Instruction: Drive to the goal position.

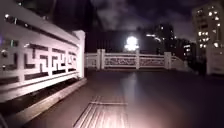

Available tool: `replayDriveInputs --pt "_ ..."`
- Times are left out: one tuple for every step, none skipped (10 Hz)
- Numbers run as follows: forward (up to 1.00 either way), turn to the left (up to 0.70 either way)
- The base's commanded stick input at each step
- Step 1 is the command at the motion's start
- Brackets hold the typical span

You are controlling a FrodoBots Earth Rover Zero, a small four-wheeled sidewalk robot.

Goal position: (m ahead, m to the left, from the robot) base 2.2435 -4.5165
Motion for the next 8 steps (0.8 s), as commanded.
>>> replayDriveInputs --pt "0.45 0.00" --pt "0.45 0.00" --pt "0.45 0.00" --pt "0.45 0.00" --pt "0.45 0.00" --pt "0.45 0.00" --pt "0.45 0.00" --pt "0.45 0.00"
